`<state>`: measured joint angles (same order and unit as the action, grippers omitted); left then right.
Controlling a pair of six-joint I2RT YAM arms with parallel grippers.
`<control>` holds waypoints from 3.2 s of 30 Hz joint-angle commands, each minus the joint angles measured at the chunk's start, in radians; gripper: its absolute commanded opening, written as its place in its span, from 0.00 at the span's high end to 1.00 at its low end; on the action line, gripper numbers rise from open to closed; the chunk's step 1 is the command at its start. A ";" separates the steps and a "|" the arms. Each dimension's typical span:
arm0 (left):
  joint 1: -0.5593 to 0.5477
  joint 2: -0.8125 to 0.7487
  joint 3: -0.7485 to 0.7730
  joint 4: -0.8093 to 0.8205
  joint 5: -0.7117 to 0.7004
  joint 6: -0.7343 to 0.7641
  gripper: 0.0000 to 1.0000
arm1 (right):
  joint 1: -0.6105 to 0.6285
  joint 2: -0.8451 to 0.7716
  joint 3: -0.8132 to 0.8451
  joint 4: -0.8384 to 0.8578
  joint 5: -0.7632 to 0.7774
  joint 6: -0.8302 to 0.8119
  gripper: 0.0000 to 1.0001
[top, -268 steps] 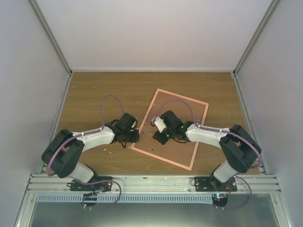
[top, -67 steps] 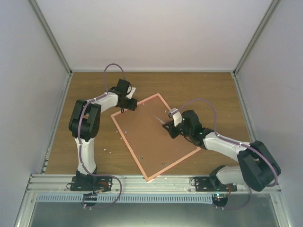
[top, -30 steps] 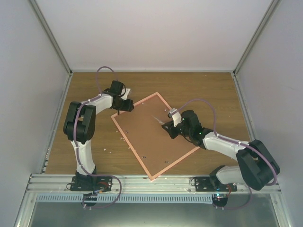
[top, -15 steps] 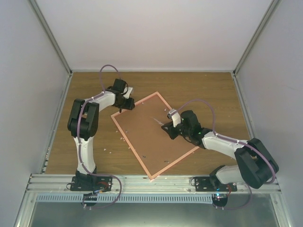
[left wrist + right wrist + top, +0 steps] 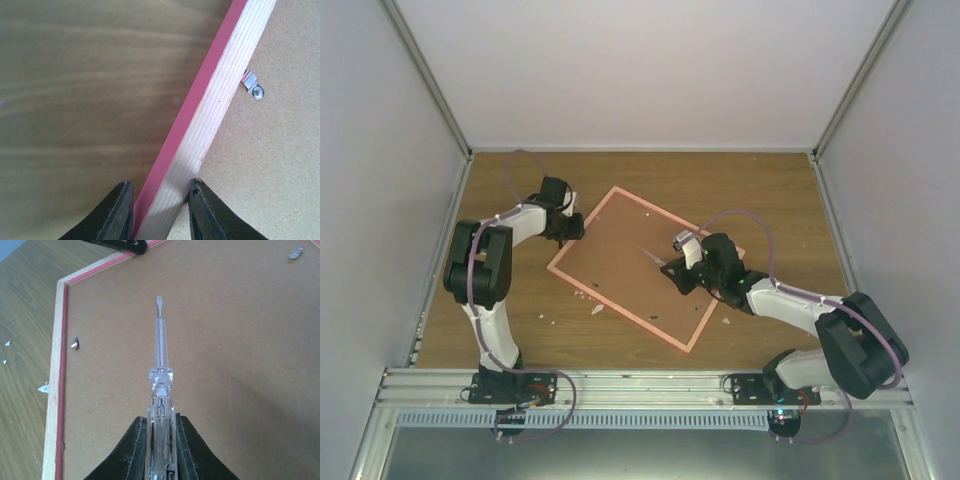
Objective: Take the photo out of the frame
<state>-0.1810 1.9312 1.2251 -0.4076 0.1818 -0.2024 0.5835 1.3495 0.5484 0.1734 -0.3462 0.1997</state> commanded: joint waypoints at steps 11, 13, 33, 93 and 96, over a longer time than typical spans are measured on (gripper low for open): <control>-0.030 -0.214 -0.372 0.065 0.078 -0.237 0.71 | 0.027 0.012 0.051 -0.040 -0.005 0.009 0.99; -0.044 -0.241 -0.413 0.077 0.076 -0.275 0.73 | 0.033 0.015 0.060 -0.051 0.000 0.009 0.99; -0.238 -0.464 -0.693 0.198 0.136 -0.513 0.70 | 0.135 0.222 0.256 -0.195 0.042 0.008 0.99; -0.304 -0.414 -0.626 0.138 0.002 -0.414 0.83 | 0.190 0.349 0.336 -0.401 0.024 -0.048 0.99; -0.303 -0.415 -0.629 0.139 -0.002 -0.419 0.83 | 0.189 0.335 0.331 -0.401 0.046 -0.042 0.99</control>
<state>-0.4873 1.4849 0.6449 -0.2317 0.2382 -0.6186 0.7620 1.7077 0.9092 -0.1432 -0.3389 0.1616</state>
